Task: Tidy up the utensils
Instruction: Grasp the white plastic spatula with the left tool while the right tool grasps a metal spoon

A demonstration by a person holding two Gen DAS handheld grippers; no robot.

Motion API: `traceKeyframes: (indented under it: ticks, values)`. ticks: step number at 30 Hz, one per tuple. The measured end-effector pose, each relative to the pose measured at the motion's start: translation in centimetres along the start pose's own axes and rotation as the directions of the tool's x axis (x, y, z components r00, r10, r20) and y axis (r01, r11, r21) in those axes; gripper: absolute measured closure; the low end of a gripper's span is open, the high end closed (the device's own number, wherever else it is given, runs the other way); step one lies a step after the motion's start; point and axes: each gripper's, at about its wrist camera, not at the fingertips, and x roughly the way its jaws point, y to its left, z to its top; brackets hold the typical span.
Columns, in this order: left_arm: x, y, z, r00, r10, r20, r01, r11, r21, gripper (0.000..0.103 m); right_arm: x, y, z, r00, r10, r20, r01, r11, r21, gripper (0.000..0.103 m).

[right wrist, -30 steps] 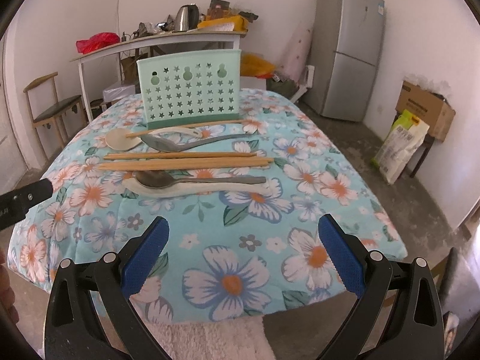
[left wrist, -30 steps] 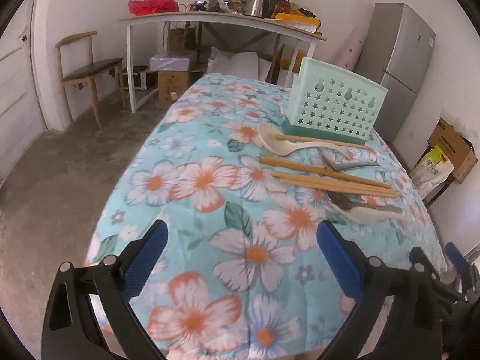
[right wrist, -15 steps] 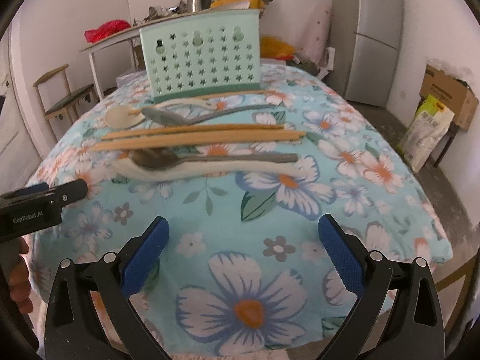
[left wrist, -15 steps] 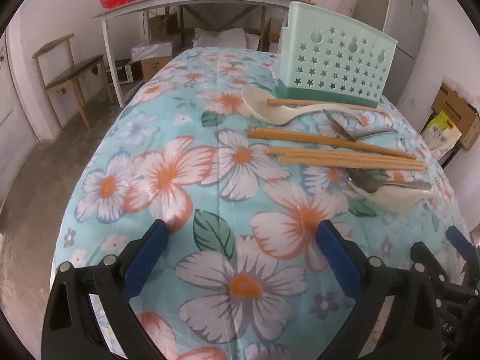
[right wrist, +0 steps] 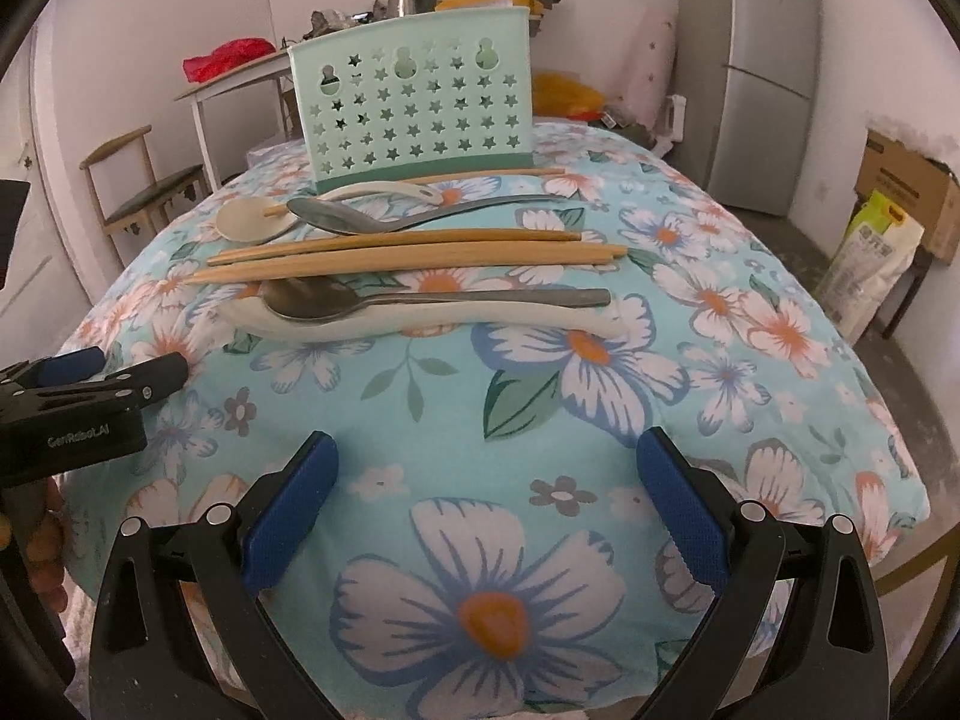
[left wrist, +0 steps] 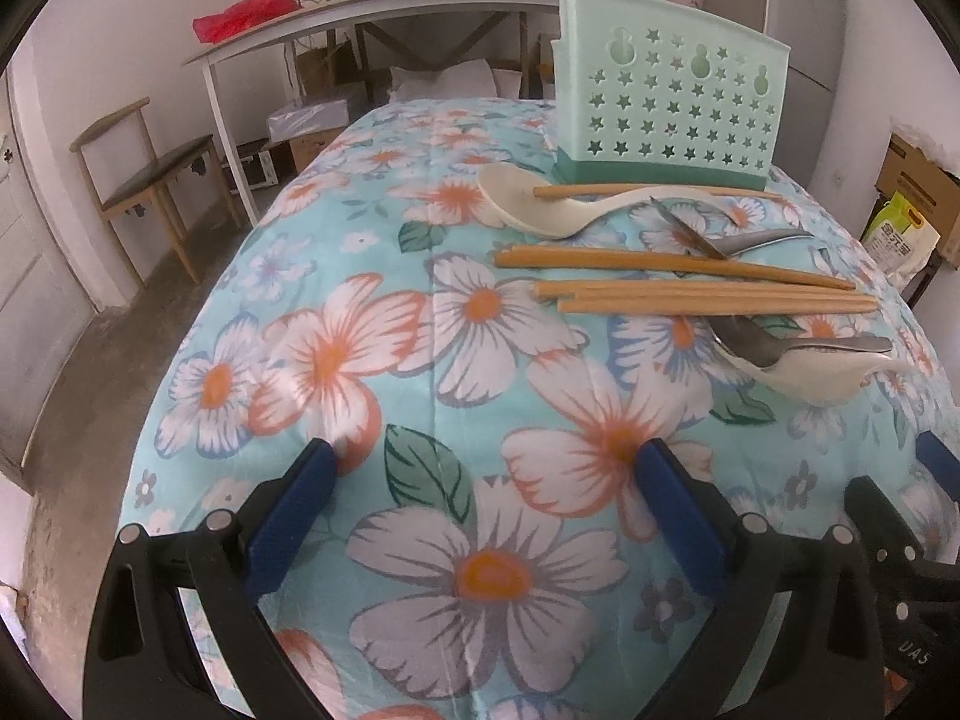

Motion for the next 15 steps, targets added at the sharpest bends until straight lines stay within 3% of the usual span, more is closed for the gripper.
traceKeyframes:
  ticks: [3, 5, 9, 12, 15]
  values:
    - [-1.0, 0.1, 0.7, 1.000, -0.016, 0.013, 0.016, 1.000, 0.007, 0.006, -0.3, -0.1, 0.0, 1.000, -0.003, 0.000, 0.003, 1.000, -0.005, 0.008]
    - [-2.5, 0.2, 1.2, 0.996, -0.056, 0.074, 0.055, 0.998, 0.010, 0.011, -0.5, -0.1, 0.1, 1.000, 0.000, 0.001, 0.000, 1.000, -0.009, 0.008]
    - [-3.9, 0.0, 2.2, 0.969, -0.225, 0.101, 0.226, 0.974, -0.001, 0.029, -0.9, -0.7, 0.4, 1.000, 0.020, 0.005, -0.020, 1.000, 0.023, 0.009]
    - [-3.1, 0.3, 3.0, 0.921, -0.387, 0.050, 0.390, 0.917, -0.087, 0.045, -1.1, -1.3, 0.6, 1.000, 0.026, 0.003, -0.026, 0.998, 0.057, 0.018]
    - [-1.1, 0.8, 3.2, 0.850, -0.526, -0.014, 0.509, 0.829, -0.232, 0.060, -1.2, -1.6, 0.7, 1.000, 0.029, -0.001, -0.029, 0.997, 0.069, 0.023]
